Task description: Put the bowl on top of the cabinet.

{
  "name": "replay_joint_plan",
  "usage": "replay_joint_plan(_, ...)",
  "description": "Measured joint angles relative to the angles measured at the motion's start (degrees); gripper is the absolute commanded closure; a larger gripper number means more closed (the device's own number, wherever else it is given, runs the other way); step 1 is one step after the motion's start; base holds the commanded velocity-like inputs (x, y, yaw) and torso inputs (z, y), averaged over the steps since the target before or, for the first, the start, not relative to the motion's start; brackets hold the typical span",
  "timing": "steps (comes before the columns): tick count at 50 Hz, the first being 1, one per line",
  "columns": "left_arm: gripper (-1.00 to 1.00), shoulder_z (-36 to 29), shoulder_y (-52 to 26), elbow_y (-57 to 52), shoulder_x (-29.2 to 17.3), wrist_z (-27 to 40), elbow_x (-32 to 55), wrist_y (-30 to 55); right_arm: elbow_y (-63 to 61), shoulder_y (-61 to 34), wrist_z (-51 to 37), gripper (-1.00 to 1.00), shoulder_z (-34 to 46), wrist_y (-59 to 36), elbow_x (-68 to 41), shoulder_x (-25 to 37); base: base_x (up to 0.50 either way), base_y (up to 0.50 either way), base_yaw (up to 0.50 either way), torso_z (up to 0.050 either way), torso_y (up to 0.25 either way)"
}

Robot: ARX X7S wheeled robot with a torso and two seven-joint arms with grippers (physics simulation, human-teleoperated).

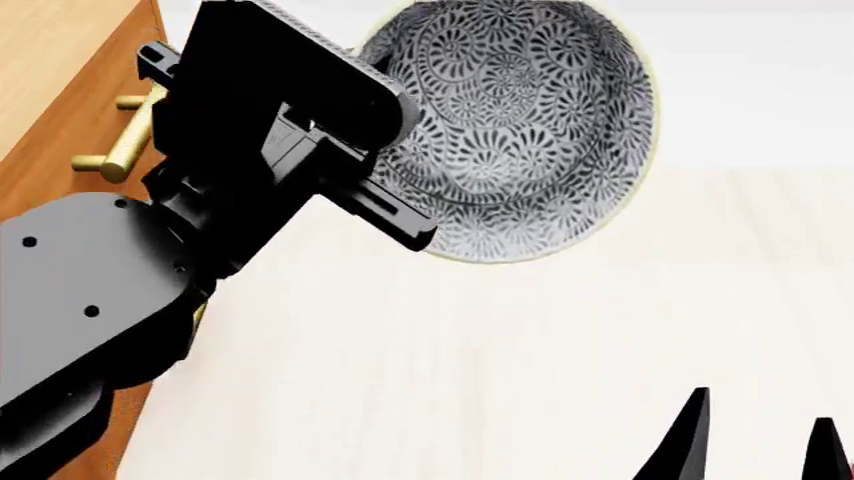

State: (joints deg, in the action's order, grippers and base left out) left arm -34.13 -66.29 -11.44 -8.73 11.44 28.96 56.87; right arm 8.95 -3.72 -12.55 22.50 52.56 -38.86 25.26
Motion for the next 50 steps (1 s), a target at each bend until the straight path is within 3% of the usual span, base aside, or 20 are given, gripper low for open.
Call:
replay_joint_plan(24,1.0,7.5,-17.9,18.0,5.1,2.5,2.6,7.8,-1.0,1.1,0.5,-1.0,-1.4,0.1,0.8,-0.7,0.0,0.0,0.0,0.0,0.0)
replay_joint_plan(50,1.0,20.9,-37.6,52.0,6.5,7.6,5.3,3.9,-1.2,1.4,1.3,-1.0,-2.4,-0.6,0.9,-1.2,0.0,0.0,0.0,0.0,0.0)
